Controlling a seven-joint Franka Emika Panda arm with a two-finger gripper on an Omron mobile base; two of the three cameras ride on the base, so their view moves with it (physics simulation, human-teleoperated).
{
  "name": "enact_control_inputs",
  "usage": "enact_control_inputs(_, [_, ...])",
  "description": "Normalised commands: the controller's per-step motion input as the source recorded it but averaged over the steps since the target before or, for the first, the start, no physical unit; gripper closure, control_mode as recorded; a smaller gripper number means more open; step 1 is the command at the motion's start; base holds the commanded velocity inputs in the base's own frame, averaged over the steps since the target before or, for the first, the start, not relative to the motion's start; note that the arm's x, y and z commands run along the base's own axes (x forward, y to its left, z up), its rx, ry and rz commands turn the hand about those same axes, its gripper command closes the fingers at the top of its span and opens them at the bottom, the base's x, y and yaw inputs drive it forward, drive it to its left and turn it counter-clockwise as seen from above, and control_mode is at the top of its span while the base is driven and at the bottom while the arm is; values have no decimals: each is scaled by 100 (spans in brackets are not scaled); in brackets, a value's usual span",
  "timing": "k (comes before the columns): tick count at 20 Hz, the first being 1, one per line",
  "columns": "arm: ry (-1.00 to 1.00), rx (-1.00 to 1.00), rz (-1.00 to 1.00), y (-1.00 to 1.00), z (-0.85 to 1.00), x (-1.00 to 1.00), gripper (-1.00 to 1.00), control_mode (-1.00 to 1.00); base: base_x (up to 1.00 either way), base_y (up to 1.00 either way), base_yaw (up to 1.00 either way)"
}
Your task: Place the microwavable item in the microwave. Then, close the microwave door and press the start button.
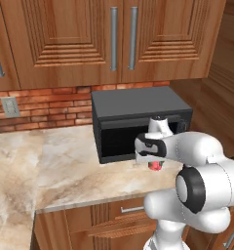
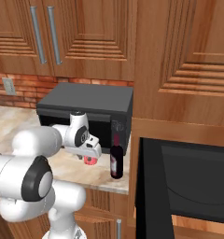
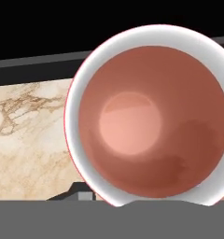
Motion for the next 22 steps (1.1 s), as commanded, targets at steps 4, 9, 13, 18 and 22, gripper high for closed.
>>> enact_control_inputs(4, [-5,0,0,0,-10,-23,100,-100,0,0,0])
enact_control_inputs(9, [-9,1,-3,0,0,-75,100,-100,0,0,0])
enact_control_inputs(13, [-6,7,-4,0,14,-100,100,-100,0,0,0])
enact_control_inputs(18, [-14,3,-1,3,81,-86,100,-100,0,0,0])
enact_control_inputs(22, [-19,0,0,9,100,-28,100,-100,0,0,0])
